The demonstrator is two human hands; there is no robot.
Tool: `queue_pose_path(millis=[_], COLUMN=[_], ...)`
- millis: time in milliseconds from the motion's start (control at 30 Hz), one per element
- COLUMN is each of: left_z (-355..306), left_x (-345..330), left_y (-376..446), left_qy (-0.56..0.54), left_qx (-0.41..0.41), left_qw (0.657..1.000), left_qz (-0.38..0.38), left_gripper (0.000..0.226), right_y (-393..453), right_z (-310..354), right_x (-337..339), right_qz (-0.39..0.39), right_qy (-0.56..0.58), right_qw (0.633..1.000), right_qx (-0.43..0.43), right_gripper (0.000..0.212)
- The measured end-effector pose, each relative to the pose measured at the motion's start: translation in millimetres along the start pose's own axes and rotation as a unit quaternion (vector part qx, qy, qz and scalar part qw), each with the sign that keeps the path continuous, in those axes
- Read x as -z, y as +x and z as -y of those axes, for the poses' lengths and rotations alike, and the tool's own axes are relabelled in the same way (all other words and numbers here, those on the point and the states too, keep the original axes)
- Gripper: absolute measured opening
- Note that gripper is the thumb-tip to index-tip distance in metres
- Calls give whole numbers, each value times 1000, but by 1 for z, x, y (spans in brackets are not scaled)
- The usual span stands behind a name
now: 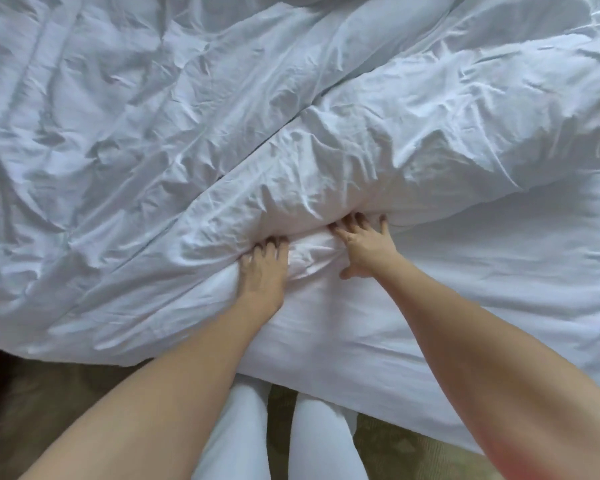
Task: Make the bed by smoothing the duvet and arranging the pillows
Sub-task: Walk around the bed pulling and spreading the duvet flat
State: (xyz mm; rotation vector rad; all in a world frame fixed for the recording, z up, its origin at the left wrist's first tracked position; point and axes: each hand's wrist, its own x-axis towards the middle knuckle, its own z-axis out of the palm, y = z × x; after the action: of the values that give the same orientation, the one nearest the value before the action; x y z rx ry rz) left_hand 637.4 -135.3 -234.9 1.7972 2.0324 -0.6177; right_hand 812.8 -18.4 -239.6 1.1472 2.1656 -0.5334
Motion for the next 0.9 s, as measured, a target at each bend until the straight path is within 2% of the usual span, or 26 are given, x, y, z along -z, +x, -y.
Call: queue_pose_path(millis=[33,100,133,233,300,333,433,533,600,700,833,900], left_z=[-5,-9,-8,3,11,13,-3,-33,-47,-47,-41,-47], left_x=[2,12,17,29,38,45,66,80,86,83,65,54], left_y=[-1,-4,-7,-29,-53,-67,-110,-155,-185,-229,-282,-309], left_qy=[10,-39,-89,-216,-259,-273,-291,-266,-263,-294,-368,-412], left_qx=[7,44,61,53,44,44,57,74,81,121,168,208], left_qw=[999,998,994,974,963,959,951,957,956,943,914,886], left_qz=[-32,-22,-5,41,58,65,88,93,99,97,40,-26], left_gripper=[69,47,40,27,21,25,51,64,68,67,56,45], right_y=[1,1,-3,-31,-61,-80,-141,-196,-230,-270,-310,-324], right_z=[-2,-5,-5,-8,-13,-16,-17,-14,-7,13,46,59], right_x=[-4,-8,-7,6,18,25,40,46,47,53,60,60], right_qz=[-55,-177,-197,-160,-144,-129,-78,-33,38,153,243,261], right_qy=[4,29,40,23,-10,-10,37,28,51,137,197,253], right_qw=[998,984,979,986,987,989,995,998,998,979,950,931], right_qx=[7,22,27,37,66,75,56,39,28,-15,-25,-39], right_gripper=[81,34,25,18,23,33,59,60,56,70,86,90])
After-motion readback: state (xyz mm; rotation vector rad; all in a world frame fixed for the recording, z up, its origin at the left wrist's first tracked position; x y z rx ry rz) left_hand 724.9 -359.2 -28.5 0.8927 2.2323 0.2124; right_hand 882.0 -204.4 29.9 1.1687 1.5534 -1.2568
